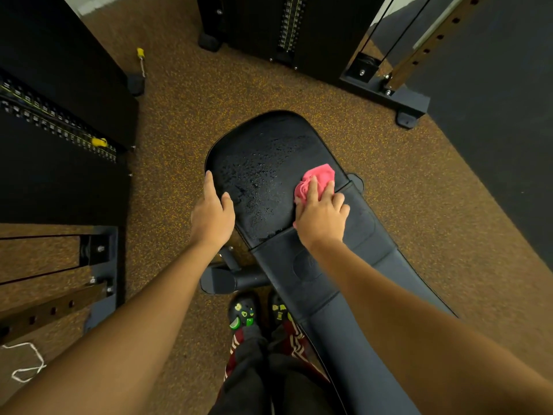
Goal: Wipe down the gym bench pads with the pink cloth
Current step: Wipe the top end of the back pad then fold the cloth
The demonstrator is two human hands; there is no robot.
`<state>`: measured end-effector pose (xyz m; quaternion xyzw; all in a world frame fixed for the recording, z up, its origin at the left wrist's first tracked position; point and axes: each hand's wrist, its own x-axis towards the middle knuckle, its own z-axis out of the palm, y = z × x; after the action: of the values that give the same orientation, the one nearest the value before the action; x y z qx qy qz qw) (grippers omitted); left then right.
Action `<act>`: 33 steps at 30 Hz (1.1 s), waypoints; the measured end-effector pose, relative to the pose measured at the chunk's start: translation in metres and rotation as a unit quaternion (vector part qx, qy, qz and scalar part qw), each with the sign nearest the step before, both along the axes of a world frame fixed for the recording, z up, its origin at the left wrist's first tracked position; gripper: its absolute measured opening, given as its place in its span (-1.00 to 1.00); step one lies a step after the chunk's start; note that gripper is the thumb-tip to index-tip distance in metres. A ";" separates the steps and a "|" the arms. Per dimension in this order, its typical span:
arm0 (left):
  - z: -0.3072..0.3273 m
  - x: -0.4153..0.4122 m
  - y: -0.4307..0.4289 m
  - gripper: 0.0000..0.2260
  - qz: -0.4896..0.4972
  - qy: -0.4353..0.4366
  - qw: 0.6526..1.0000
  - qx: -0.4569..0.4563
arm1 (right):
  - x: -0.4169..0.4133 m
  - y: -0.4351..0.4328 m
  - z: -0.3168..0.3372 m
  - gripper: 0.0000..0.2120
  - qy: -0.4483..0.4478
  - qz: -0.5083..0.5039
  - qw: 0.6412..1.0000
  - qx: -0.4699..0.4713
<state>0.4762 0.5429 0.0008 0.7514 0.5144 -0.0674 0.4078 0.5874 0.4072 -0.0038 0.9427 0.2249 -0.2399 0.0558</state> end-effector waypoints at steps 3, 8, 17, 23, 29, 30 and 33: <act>0.002 -0.003 0.003 -0.50 0.003 -0.005 1.000 -0.011 | 0.025 0.002 -0.001 -0.45 -0.003 -0.050 0.999 -0.013; 0.006 -0.012 0.009 -0.50 -0.001 -0.002 1.000 -0.006 | 0.018 0.014 -0.002 -0.45 -0.003 -0.113 0.994 -0.007; 0.011 -0.019 0.004 -0.50 0.000 0.012 1.000 -0.003 | -0.075 0.028 -0.001 -0.45 0.039 -0.041 0.998 0.026; 0.011 -0.023 0.003 -0.51 -0.019 0.006 1.000 -0.009 | -0.031 0.015 0.003 -0.45 0.024 -0.092 0.995 0.014; 0.006 -0.031 -0.001 -0.54 -0.020 -0.008 1.000 0.008 | -0.084 0.029 0.004 -0.44 0.032 -0.053 0.998 0.025; 0.004 -0.032 -0.002 -0.54 -0.021 -0.013 1.000 0.010 | -0.090 0.030 0.004 -0.44 0.037 -0.039 0.998 0.025; 0.002 -0.034 -0.005 -0.57 -0.004 -0.028 0.999 0.019 | -0.093 0.031 0.005 -0.44 0.047 -0.020 0.998 0.022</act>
<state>0.4425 0.5384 0.0026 0.7625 0.5013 -0.0381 0.4072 0.4947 0.4380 0.0008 0.9358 0.2131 -0.2801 0.0197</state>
